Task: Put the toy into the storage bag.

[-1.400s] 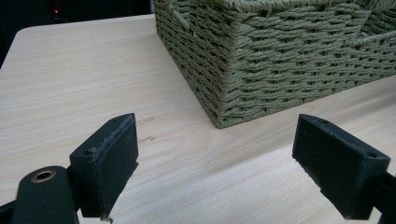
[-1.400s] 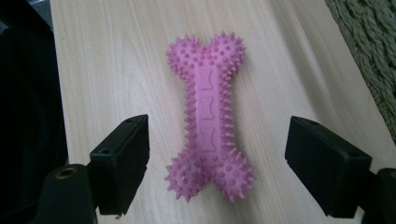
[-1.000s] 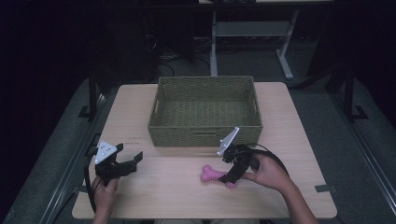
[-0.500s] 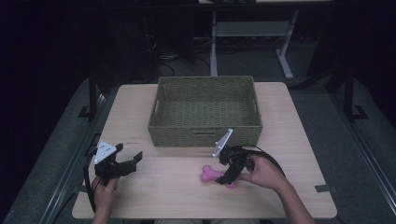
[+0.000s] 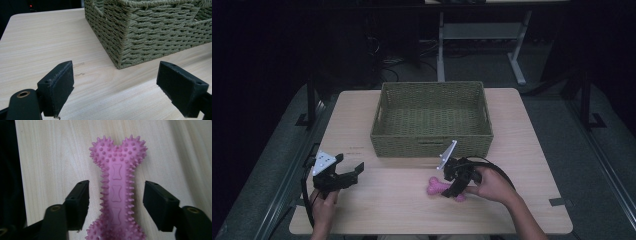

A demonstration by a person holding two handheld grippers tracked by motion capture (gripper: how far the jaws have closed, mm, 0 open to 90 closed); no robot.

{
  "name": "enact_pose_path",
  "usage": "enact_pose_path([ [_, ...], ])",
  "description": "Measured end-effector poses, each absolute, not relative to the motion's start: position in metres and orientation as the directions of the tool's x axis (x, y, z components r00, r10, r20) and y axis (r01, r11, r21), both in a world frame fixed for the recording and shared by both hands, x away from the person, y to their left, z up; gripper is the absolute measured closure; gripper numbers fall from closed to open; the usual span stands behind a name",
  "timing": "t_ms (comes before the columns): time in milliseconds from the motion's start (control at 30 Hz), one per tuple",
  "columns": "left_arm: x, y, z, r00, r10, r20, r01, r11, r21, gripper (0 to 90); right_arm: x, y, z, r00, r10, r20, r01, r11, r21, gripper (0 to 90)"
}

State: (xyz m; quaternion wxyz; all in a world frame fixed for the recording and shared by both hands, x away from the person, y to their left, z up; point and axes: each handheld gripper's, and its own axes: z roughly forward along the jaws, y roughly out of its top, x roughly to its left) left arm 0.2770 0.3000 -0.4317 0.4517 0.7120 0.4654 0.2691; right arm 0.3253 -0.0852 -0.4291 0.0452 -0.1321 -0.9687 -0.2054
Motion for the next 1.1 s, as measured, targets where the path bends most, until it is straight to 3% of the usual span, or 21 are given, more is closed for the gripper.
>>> enact_pose_path([
  [1100, 0.2769, 0.3015, -0.4316, 0.422, 0.905, -0.053, 0.418, -0.142, 0.897, 13.9, 0.3206, -0.0805, -0.4384, -0.977, 0.199, 0.083, 0.215, 0.908, 0.358, 56.7],
])
